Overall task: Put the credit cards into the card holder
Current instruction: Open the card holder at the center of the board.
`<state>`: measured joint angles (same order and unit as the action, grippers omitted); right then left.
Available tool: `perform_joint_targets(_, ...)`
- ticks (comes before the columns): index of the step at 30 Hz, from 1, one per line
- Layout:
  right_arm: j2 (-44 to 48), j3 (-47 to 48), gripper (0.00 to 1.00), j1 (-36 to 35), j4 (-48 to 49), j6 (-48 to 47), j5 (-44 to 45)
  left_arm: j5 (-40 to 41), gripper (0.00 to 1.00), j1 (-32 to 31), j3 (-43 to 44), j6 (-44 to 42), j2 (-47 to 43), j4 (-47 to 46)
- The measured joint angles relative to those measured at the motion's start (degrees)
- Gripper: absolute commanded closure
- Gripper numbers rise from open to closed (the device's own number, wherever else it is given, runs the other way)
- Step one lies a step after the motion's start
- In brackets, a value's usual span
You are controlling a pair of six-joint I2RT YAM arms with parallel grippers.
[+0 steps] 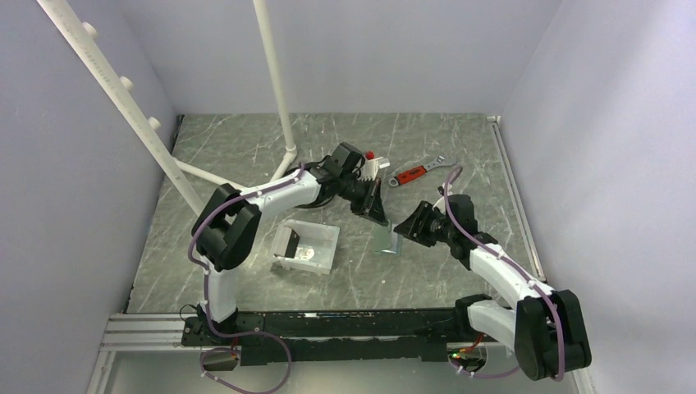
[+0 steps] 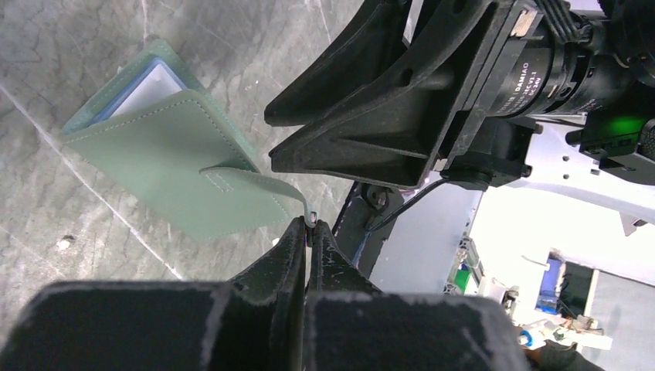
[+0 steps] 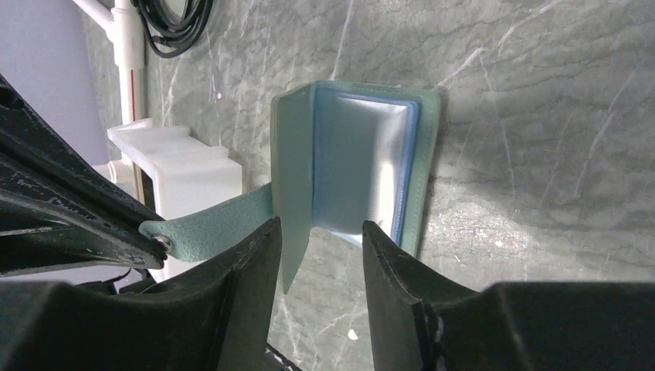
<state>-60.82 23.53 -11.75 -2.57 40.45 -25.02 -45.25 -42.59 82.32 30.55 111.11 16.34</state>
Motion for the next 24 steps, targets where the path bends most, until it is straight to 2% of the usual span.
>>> perform_joint_targets(3,0.04,0.00,0.62,-0.02,-0.02,0.04,-0.02,0.20,1.00,0.24,1.95,-2.10,0.26,3.08)
perform_joint_targets(7,-1.49,0.20,0.63,0.00,-0.09,-0.61,-0.85,0.46,1.00,2.05,2.45,-4.59,0.28,7.41)
perform_joint_targets(12,-6.84,1.44,0.63,-0.22,0.44,-1.75,-2.75,5.49,1.00,5.57,5.18,-9.29,3.10,17.38)
perform_joint_targets(17,-13.16,3.08,0.62,-1.38,1.99,-2.69,-4.61,10.19,1.00,5.57,6.75,-11.43,6.97,22.14)
perform_joint_targets(22,-15.45,3.65,0.60,-4.13,4.39,-3.21,-6.60,17.33,1.00,5.38,7.87,-13.33,8.20,26.34)
perform_joint_targets(24,-17.25,5.14,0.60,-6.34,5.07,-3.41,-7.10,20.24,0.97,5.38,8.76,-14.08,8.22,27.26)
